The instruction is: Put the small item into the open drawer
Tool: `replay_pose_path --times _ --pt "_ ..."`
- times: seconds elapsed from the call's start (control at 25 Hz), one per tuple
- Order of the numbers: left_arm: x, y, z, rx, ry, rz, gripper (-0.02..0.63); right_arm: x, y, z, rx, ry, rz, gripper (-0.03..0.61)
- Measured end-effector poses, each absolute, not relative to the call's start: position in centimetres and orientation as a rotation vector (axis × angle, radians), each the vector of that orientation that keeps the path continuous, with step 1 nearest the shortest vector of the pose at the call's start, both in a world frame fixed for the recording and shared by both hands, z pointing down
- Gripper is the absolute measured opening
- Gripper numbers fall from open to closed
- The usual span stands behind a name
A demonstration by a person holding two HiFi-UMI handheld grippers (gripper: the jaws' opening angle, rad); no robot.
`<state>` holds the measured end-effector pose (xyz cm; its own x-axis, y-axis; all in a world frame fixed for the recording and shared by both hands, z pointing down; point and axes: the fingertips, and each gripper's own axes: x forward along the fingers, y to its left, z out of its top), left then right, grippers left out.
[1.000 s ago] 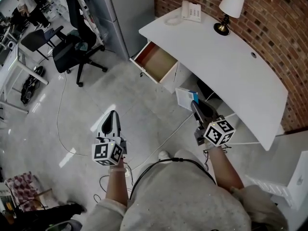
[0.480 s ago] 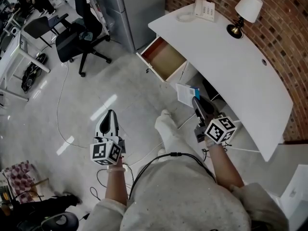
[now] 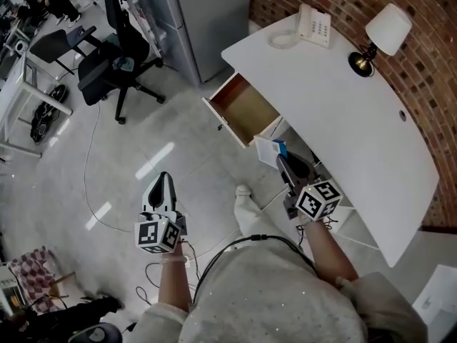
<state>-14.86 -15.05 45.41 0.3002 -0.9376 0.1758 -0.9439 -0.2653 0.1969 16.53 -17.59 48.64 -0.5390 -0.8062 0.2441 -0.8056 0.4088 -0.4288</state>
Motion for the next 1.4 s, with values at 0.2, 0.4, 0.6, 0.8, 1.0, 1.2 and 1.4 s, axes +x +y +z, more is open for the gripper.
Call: replay_pose_path --times 0.2,0.4,0.6,0.8,1.0,1.2,1.4 --pt "-12.7 -18.6 46.9 2.307 -1.658 0.059 0.005 17.0 -21.4 50.4 -1.509 2.684 -0.849 0.072" --pt "-11.7 -21.1 48.4 2.273 -1.622 0.108 0.005 16.3 -24.4 52.8 -1.480 2.733 -0.896 0.072" --pt "-11.5 -23.2 49.5 2.254 -1.599 0.149 0.005 15.0 -26.7 55.2 -1.460 2.776 -0.951 0.072" --pt "-11.3 -25.0 50.7 2.218 -1.581 0.143 0.005 14.1 -28.5 57.1 -1.521 2.852 -0.878 0.072" --pt "-10.5 -26.8 52.5 2.208 -1.565 0.155 0.005 13.5 -30.0 59.7 -1.531 2.941 -0.853 0.072" --pt "-9.5 -29.2 53.5 2.235 -1.540 0.149 0.005 12.2 -31.7 62.0 -1.472 3.161 -0.727 0.072" --pt "-9.3 -30.0 54.2 2.241 -1.519 0.160 0.005 10.4 -32.1 64.7 -1.403 3.379 -0.614 0.072"
